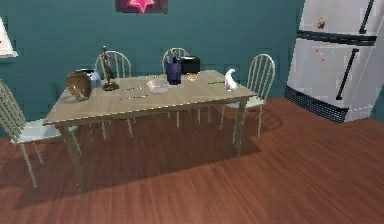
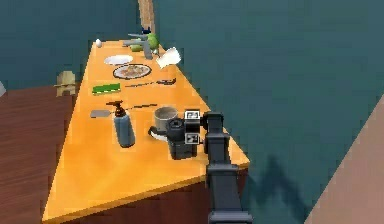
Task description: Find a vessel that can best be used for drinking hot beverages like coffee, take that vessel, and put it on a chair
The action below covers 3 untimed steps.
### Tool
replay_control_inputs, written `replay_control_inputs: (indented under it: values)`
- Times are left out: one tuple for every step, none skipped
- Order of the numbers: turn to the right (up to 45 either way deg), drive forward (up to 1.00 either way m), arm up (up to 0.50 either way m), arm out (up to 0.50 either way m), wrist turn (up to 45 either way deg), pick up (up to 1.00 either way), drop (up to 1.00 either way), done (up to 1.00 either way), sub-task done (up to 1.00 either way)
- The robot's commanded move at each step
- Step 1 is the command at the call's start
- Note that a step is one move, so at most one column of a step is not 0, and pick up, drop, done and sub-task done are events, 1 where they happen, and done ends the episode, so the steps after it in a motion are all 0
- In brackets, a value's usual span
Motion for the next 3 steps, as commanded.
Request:
replay_control_inputs:
  values:
    - [0.0,0.00,0.00,0.00,0.0,1.00,0.00,0.00,0.00]
    - [0.0,0.00,0.10,0.00,0.0,0.00,0.00,0.00,0.00]
    - [0.0,0.00,0.02,0.00,0.0,0.00,0.00,0.00,0.00]
